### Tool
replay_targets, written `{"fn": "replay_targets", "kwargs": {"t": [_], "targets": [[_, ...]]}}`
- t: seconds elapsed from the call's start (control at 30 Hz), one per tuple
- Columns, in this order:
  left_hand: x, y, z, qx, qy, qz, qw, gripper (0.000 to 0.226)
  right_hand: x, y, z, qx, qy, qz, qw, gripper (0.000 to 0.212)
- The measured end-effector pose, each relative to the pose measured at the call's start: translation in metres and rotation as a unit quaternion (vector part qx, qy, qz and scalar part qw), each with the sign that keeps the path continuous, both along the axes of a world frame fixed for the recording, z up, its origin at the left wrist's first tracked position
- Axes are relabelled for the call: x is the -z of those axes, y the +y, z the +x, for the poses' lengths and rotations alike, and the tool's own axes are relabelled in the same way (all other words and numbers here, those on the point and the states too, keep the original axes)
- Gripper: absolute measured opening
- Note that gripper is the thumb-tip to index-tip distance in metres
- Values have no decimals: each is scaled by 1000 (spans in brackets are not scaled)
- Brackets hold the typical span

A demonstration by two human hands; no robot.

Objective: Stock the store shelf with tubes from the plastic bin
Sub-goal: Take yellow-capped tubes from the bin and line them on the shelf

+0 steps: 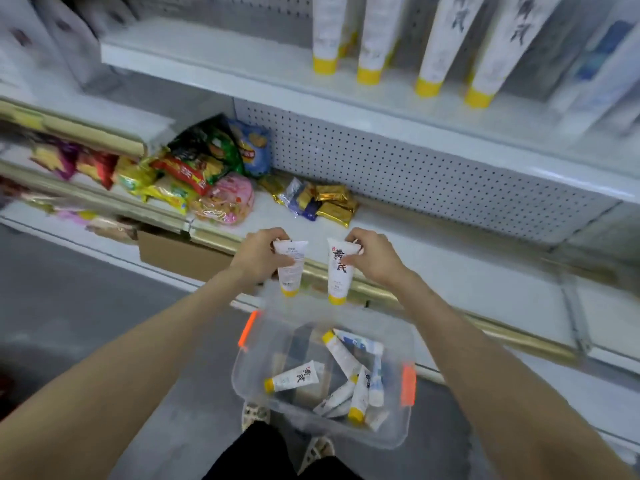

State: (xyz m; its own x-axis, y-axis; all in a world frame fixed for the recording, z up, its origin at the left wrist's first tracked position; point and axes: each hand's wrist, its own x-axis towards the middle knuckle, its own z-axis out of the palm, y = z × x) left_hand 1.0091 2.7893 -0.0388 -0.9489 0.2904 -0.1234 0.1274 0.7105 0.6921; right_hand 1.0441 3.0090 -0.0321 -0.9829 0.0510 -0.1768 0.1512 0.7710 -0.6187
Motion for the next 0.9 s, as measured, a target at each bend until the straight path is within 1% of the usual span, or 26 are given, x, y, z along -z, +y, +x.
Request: {"fn": "replay_targets", "kwargs": {"t": [0.1, 0.23, 0.37, 0.5, 0.57, 0.67, 0.8, 0.9], "targets": [[-42, -10, -6, 15, 63, -11, 998, 23, -48, -4, -10, -19, 35, 19, 999, 21], [-94, -15, -14, 24, 104, 7, 994, 20, -106, -9, -18, -48, 72, 29, 996, 11], [-139, -20, -25, 24, 145, 9, 989, 24, -155, -9, -24, -61, 125, 35, 990, 12], [-181, -23, -36, 10, 192, 34, 981, 18, -196, -7, -32, -76, 155, 22, 985, 15], [-198, -26, -44, 12, 203, 57, 978, 11, -213, -9, -39, -75, 167, 21, 983, 19], [-223, -29, -63, 13, 222, 81, 972, 14, -238, -15, -52, -63, 186, 33, 980, 26], [-253, -37, -98, 9, 224, 107, 969, 25, -266, -29, -73, -55, 204, 43, 977, 17], [-271, -45, -127, 29, 230, 118, 966, 26, -281, -41, -96, -29, 218, 33, 975, 18]]}}
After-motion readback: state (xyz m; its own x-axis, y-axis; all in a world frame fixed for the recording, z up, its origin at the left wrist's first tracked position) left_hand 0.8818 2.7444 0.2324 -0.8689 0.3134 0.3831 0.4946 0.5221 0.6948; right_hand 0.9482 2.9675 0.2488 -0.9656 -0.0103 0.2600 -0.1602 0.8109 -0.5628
